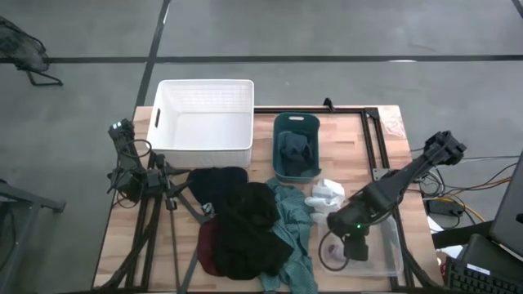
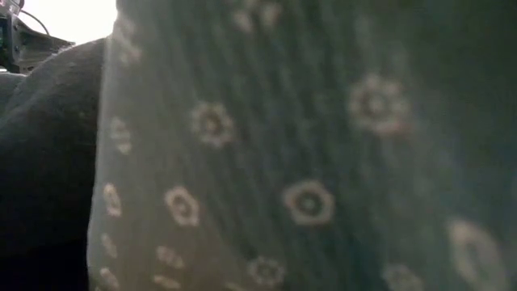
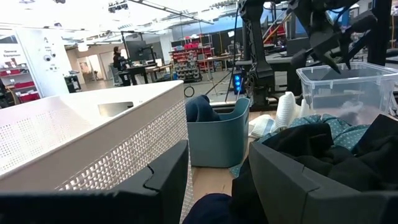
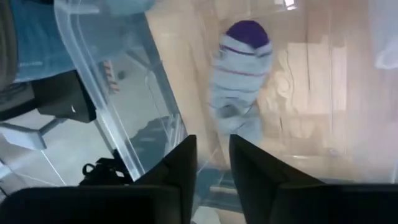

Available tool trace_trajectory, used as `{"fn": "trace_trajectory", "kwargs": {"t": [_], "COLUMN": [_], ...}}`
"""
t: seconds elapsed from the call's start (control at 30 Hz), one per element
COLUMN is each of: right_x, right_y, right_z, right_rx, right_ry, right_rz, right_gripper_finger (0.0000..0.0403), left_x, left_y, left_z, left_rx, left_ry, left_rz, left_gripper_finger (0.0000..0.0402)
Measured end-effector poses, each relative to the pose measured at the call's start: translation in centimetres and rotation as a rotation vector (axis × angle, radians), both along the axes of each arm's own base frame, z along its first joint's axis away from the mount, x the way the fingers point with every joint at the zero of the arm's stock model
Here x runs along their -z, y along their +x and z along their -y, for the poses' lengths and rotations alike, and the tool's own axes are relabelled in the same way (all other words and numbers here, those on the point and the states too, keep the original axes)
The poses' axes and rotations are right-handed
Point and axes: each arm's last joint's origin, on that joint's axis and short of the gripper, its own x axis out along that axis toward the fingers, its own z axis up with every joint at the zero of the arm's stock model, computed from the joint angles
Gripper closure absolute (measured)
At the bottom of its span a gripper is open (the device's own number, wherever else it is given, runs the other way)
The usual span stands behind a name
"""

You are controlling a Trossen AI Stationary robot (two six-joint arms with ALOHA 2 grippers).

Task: Pick & Place Cloths
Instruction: Put the gray socks into the transparent bin, then put the white socks into the transparent bin

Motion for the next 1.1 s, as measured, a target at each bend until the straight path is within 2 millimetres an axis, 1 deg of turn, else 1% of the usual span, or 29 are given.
{"fn": "trace_trajectory", "kwargs": {"t": [0.1, 0.27, 0.4, 0.53, 0.67, 0.8, 0.93, 1.1], "right_x": [-0.8, -2.9, -4.2, -4.5, -3.8, -2.3, -0.8, 1.8], "right_y": [-0.3, -1.1, -1.5, -1.0, 0.0, 0.9, 1.5, 2.1], "right_z": [0.6, 2.9, 5.3, 7.7, 9.7, 10.8, 11.3, 11.2], "right_rx": [-0.02, -0.009, 0.083, 0.186, 0.19, 0.152, 0.128, 0.063], "right_ry": [-0.005, -0.035, -0.066, -0.118, -0.152, -0.187, -0.206, -0.221], "right_rz": [0.014, 0.085, 0.174, 0.222, 0.234, 0.214, 0.177, 0.132], "right_gripper_finger": [0.0277, 0.0248, 0.0238, 0.0234, 0.0239, 0.0251, 0.0265, 0.0279], "left_x": [0.0, 0.0, 0.0, 0.0, 0.0, 0.0, 0.0, 0.0], "left_y": [0.0, 0.0, 0.0, 0.0, 0.0, 0.0, 0.0, 0.0], "left_z": [0.0, 0.0, 0.0, 0.0, 0.0, 0.0, 0.0, 0.0], "left_rx": [0.0, 0.0, 0.0, 0.0, 0.0, 0.0, 0.0, 0.0], "left_ry": [0.0, 0.0, 0.001, 0.001, 0.001, 0.001, 0.001, 0.001], "left_rz": [0.0, 0.0, 0.0, 0.0, 0.0, 0.0, -0.001, -0.001], "left_gripper_finger": [0.0225, 0.0225, 0.0225, 0.0225, 0.0225, 0.0225, 0.0225, 0.0225]}}
